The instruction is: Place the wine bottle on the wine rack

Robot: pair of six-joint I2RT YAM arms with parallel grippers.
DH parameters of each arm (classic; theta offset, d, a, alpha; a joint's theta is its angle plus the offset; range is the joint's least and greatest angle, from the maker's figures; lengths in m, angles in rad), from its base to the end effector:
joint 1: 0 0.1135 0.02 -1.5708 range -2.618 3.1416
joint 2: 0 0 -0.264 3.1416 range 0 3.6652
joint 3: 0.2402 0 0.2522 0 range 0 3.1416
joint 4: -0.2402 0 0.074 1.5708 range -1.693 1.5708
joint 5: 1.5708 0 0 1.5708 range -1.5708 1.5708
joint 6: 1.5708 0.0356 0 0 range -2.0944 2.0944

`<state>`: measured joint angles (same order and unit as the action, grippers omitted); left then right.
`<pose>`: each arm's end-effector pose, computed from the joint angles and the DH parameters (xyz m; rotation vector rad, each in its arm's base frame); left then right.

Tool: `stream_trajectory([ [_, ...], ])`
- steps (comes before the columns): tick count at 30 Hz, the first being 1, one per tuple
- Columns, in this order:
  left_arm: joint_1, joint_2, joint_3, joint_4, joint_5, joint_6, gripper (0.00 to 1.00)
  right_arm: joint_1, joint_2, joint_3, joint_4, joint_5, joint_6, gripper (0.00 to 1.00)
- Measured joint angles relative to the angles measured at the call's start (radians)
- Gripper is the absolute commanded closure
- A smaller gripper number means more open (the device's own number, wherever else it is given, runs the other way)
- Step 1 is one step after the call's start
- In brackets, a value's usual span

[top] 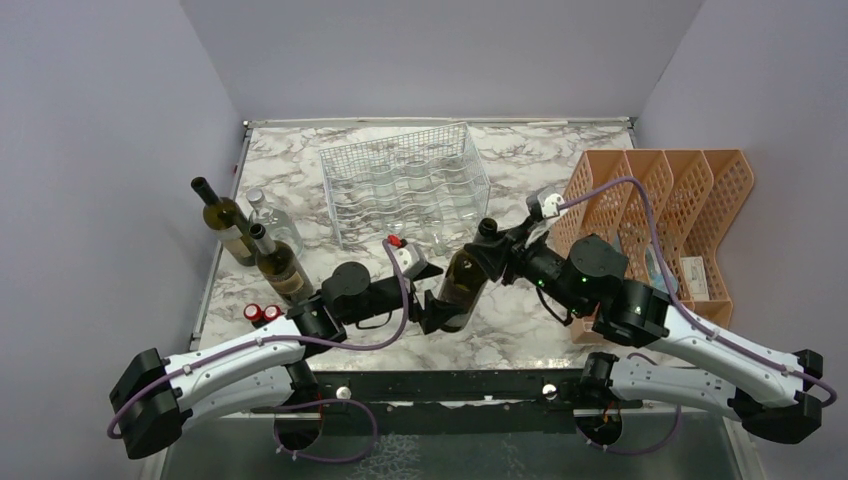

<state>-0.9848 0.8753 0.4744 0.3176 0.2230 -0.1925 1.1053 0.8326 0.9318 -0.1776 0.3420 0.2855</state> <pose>0.1085 -0.1778 0.2668 0.8454 1.5519 -1.0617 0.0948 0.1621 0.3843 -0.4239 1.6495 0.7732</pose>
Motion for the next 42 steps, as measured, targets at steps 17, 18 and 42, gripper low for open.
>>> stream_trajectory([
  [17,0.0,0.089,-0.064,0.281,0.27,0.037,0.01,0.0,-0.087,-0.077,0.104,-0.346,-0.122,0.99],
  [18,0.0,0.094,-0.064,0.293,0.278,0.04,0.03,0.0,-0.087,-0.08,0.116,-0.358,-0.122,0.99],
  [42,-0.01,0.048,-0.112,0.333,0.259,0.112,1.0,0.002,-0.163,-0.127,0.171,-0.364,-0.066,0.27],
])
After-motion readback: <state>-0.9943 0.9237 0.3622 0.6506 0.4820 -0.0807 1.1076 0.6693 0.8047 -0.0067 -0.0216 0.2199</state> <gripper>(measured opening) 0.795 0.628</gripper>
